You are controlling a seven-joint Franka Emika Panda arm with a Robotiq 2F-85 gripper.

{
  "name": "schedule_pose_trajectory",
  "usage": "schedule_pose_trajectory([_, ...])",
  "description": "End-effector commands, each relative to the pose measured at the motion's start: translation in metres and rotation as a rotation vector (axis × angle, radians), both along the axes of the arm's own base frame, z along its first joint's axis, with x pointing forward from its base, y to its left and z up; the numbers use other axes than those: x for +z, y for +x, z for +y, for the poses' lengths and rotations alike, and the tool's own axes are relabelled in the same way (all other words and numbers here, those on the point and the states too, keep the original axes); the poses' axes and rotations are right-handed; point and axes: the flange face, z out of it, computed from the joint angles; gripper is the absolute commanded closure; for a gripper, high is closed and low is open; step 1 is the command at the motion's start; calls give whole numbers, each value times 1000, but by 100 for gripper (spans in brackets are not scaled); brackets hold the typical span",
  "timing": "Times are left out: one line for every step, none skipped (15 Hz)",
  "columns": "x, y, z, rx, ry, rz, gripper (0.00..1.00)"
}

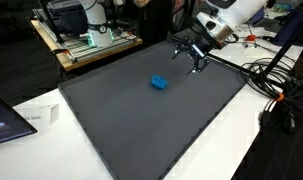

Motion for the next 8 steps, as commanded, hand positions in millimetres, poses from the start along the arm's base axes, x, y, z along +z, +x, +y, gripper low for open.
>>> schedule_pose_trajectory([17, 10, -24, 81, 83, 60, 0])
schedule_pose_trajectory([20, 12, -32, 110, 107, 74, 0])
schedule_pose_trajectory([24, 16, -39, 149, 145, 85, 0])
schedule_pose_trajectory([26, 18, -46, 178, 169, 97, 0])
schedule_pose_trajectory([29, 20, -53, 210, 198, 111, 0])
schedule_pose_trajectory([31, 22, -61, 243, 233, 126, 0])
schedule_pose_trajectory([33, 24, -68, 272, 264, 141, 0])
schedule_pose_trajectory([34, 25, -75, 296, 299, 158, 0])
